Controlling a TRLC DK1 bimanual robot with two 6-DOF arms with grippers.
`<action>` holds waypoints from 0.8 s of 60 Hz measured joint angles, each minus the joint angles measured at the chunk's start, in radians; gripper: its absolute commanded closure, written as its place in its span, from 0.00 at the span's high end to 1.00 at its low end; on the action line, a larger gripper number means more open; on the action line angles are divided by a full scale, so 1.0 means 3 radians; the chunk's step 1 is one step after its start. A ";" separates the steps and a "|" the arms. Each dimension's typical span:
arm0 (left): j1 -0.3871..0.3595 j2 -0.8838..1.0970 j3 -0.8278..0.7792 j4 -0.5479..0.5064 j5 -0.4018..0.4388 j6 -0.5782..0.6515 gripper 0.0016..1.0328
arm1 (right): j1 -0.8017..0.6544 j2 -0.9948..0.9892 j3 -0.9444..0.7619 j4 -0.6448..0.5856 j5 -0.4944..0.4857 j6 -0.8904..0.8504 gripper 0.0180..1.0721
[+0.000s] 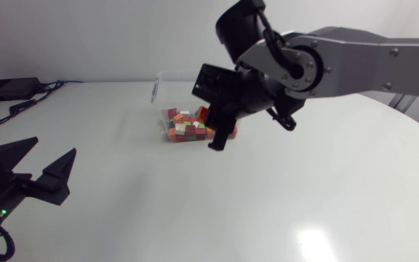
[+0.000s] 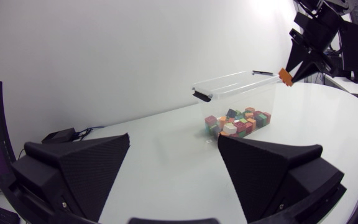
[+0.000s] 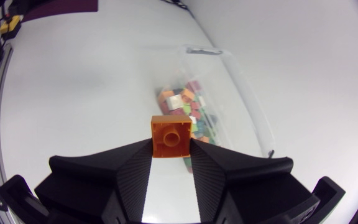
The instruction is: Place the duplo bricks in the container
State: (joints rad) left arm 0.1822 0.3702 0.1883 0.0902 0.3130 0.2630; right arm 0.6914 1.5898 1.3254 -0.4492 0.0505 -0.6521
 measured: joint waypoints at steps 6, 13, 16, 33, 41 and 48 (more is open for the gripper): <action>0.0000 -0.0079 -0.0033 -0.0022 0.0000 -0.0036 0.95 | -0.0169 0.0024 0.0103 0.0175 0.0008 0.0137 0.24; 0.0011 -0.0165 -0.0093 -0.0043 0.0001 -0.0134 0.95 | -0.0305 0.0098 0.0160 0.0429 0.0023 0.0285 0.24; 0.0023 -0.0211 -0.0117 -0.0034 0.0000 -0.0205 0.96 | -0.0346 0.0144 0.0183 0.0510 0.0031 0.0341 0.24; 0.0195 -0.0896 -0.0413 0.0131 -0.0084 -0.0696 0.96 | -0.0543 0.0556 0.0483 0.1010 0.0062 0.0593 0.24; 0.0195 -0.0930 -0.0434 0.0132 -0.0238 -0.0805 0.96 | -0.0589 0.0807 0.0678 0.1205 0.0075 0.0732 0.24; 0.0195 -0.0984 -0.0462 0.0131 -0.0370 -0.0882 0.96 | -0.0607 0.1054 0.0829 0.1369 0.0108 0.0856 0.24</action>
State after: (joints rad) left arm 0.2405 0.0750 0.0498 0.1295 0.2020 -0.0017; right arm 0.5095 1.9060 1.5742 -0.0383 0.0830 -0.3954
